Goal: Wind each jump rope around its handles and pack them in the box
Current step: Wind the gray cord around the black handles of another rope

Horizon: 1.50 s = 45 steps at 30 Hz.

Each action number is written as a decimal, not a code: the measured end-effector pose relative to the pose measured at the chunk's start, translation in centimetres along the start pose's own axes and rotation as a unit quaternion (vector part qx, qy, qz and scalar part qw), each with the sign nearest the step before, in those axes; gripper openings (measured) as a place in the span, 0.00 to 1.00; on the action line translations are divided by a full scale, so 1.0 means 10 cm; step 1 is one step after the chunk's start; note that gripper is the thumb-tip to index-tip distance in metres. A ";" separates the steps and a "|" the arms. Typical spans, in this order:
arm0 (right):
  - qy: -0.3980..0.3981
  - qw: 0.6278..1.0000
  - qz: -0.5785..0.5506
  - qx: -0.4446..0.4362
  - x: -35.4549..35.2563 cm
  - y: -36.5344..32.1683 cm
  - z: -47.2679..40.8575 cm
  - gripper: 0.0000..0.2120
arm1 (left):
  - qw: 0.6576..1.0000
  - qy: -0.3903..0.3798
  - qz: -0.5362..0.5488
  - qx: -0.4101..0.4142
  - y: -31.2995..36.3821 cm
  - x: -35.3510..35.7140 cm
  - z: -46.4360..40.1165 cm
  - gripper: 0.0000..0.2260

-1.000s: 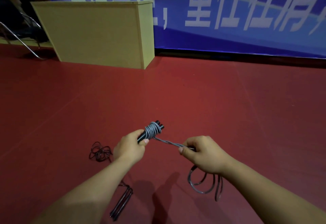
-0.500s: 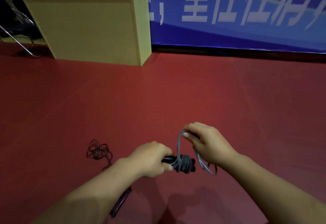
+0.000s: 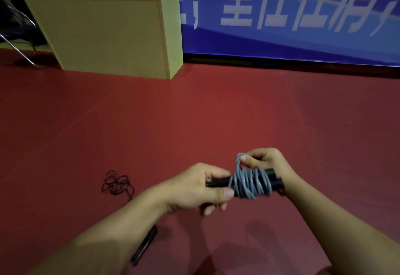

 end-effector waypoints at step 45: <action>-0.066 0.967 0.239 -0.053 0.38 -0.41 0.18 0.18 | 0.874 0.484 -0.028 -0.048 -0.37 -0.89 0.08 0.03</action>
Point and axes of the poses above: each hand's wrist, its own z-axis away from the middle knuckle, its own x-axis out of the palm, y = z × x, the point moved 6 cm from there along -z, towards the middle knuckle, and after that the axes turned 6 degrees about z, right-handed, at the moved point
